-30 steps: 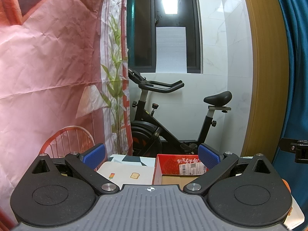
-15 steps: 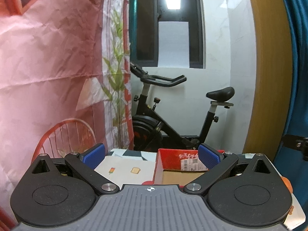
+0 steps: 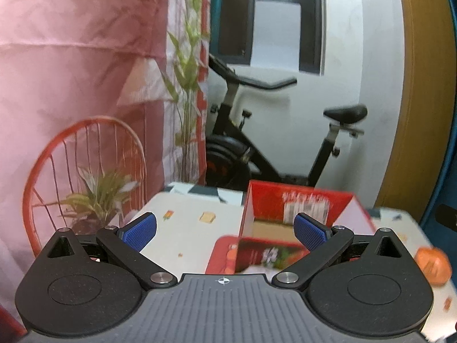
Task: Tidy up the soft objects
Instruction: 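Move both grippers down toward the stack of soft items beside the red box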
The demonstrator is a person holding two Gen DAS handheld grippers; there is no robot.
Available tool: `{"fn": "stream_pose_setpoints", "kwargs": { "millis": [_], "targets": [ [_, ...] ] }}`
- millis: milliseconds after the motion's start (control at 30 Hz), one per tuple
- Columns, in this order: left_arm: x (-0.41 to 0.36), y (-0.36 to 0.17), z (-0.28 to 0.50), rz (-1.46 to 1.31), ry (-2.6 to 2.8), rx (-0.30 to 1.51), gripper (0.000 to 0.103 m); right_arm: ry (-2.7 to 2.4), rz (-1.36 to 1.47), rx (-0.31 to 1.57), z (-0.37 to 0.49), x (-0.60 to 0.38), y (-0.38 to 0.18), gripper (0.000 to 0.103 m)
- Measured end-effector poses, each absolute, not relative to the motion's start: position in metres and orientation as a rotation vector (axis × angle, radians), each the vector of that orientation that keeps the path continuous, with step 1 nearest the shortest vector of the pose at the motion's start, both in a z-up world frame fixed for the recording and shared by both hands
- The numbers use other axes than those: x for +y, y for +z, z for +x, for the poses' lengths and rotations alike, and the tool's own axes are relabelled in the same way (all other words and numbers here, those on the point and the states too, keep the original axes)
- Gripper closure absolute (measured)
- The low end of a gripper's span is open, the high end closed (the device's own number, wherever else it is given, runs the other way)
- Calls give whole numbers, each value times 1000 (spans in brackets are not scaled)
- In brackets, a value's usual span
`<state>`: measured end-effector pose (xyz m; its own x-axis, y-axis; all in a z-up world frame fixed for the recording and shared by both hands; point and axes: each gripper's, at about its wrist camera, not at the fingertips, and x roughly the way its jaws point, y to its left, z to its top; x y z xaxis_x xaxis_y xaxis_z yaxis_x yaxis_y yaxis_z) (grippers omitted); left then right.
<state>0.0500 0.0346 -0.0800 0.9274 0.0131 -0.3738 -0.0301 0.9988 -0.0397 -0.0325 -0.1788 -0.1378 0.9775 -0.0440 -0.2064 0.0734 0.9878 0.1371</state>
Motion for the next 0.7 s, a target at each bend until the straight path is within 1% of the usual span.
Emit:
{"fn": "stream_pose_setpoints", "kwargs": {
  "millis": [233, 533, 700],
  "targets": [
    [38, -124, 69, 35, 9, 452, 0, -59, 122, 301, -13, -171, -188, 0],
    [53, -164, 87, -48, -15, 547, 0, -107, 228, 353, -4, -195, -226, 0],
    [47, -180, 97, -38, -28, 587, 0, -122, 226, 424, 6, -206, -254, 1]
  ]
}}
